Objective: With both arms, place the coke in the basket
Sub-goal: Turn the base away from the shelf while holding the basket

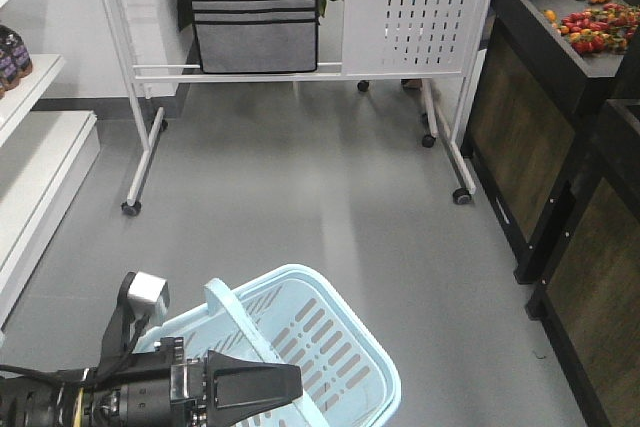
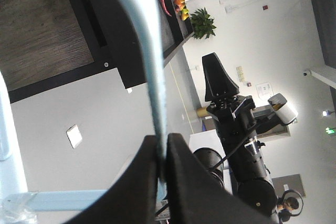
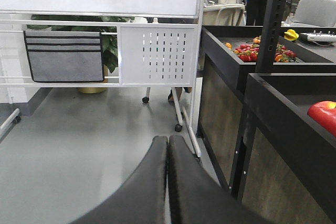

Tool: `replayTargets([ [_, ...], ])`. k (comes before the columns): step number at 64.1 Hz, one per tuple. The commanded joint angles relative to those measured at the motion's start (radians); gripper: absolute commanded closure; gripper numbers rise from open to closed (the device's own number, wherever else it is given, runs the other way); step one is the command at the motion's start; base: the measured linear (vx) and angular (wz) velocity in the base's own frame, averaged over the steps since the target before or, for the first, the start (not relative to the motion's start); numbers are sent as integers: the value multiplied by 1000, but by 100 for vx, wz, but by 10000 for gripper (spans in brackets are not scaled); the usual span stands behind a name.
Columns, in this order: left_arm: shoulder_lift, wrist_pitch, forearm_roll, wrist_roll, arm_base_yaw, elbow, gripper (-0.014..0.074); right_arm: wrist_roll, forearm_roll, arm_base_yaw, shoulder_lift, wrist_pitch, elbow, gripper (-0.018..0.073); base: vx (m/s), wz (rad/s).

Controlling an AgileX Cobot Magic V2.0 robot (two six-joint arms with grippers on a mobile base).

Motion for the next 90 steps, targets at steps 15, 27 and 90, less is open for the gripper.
replayTargets([
  [15,-34,-238,-46,8,-7,-16,603,-3,-3,-3,-12,-77,8,569,9,-7],
  [27,-34,-238,-46,8,-7,-16,603,-3,-3,-3,-12,-77,8,569,12,-6],
  [90,-34,-238,-46,8,-7,-16,603,-3,-3,-3,-12,-77,8,569,18,0],
])
